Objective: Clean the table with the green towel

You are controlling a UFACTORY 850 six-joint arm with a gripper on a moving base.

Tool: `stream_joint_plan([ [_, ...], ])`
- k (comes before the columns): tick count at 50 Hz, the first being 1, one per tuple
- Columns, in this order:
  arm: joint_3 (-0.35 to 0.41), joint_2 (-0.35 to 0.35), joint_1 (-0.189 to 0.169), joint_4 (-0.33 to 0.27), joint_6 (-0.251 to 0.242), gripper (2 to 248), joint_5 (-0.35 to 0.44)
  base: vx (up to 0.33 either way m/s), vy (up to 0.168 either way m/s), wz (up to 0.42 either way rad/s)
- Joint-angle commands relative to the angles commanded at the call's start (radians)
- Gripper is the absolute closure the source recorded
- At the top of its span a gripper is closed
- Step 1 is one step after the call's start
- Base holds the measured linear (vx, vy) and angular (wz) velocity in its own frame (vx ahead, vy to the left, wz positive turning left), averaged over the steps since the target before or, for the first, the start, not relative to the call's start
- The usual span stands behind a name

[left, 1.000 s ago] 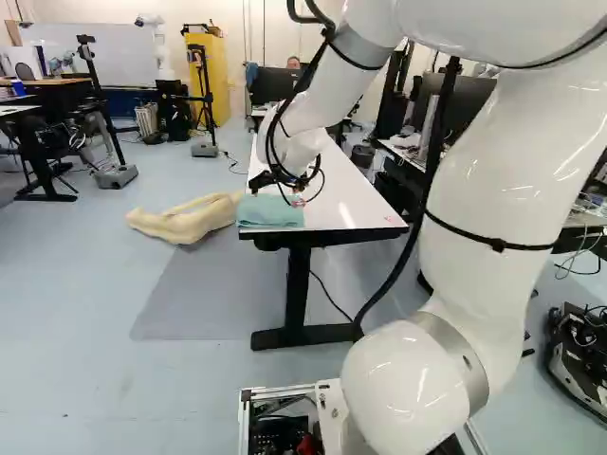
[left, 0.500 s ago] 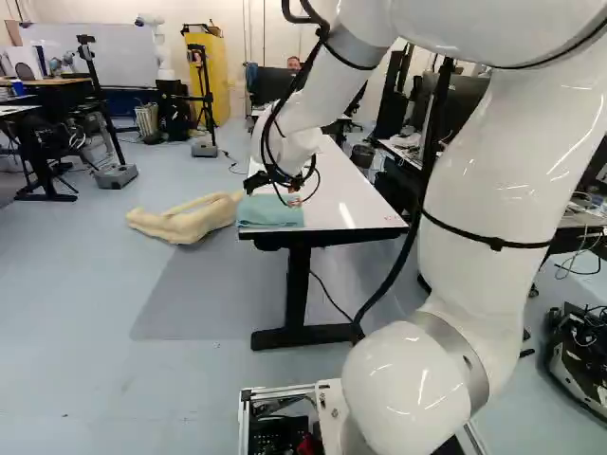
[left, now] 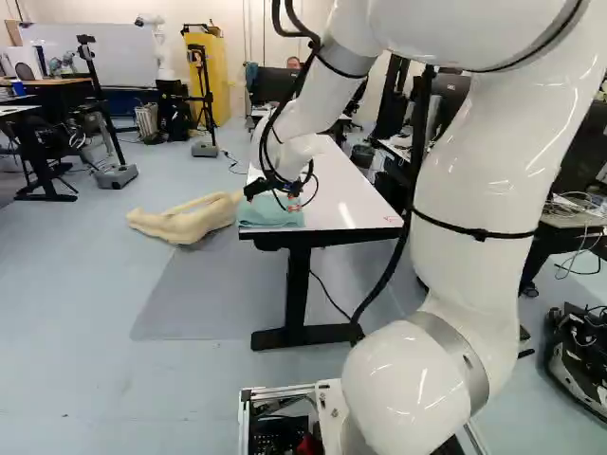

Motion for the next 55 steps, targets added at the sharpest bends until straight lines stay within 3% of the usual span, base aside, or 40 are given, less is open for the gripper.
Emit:
stream_joint_plan([
  [22, -0.002, -0.01, 0.0, 0.0, 0.0, 6, 0.0, 0.0, 0.0, 0.0],
  [23, -0.002, -0.01, 0.0, 0.0, 0.0, 41, 0.0, 0.0, 0.0, 0.0],
  [28, -0.002, -0.01, 0.0, 0.0, 0.0, 41, 0.0, 0.0, 0.0, 0.0],
  [29, -0.002, -0.01, 0.0, 0.0, 0.0, 80, 0.0, 0.0, 0.0, 0.0],
  [33, -0.002, -0.01, 0.0, 0.0, 0.0, 80, 0.0, 0.0, 0.0, 0.0],
  [34, -0.002, -0.01, 0.0, 0.0, 0.0, 118, 0.0, 0.0, 0.0, 0.0],
  [38, -0.002, -0.01, 0.0, 0.0, 0.0, 118, 0.0, 0.0, 0.0, 0.0],
  [39, -0.002, -0.01, 0.0, 0.0, 0.0, 154, 0.0, 0.0, 0.0, 0.0],
  [43, -0.002, -0.01, 0.0, 0.0, 0.0, 154, 0.0, 0.0, 0.0, 0.0],
  [44, -0.002, -0.01, 0.0, 0.0, 0.0, 190, 0.0, 0.0, 0.0, 0.0],
  [49, -0.002, -0.01, 0.0, 0.0, 0.0, 190, 0.0, 0.0, 0.0, 0.0],
  [50, -0.002, -0.01, 0.0, 0.0, 0.0, 220, 0.0, 0.0, 0.0, 0.0],
  [55, -0.002, -0.01, 0.0, 0.0, 0.0, 229, 0.0, 0.0, 0.0, 0.0],
])
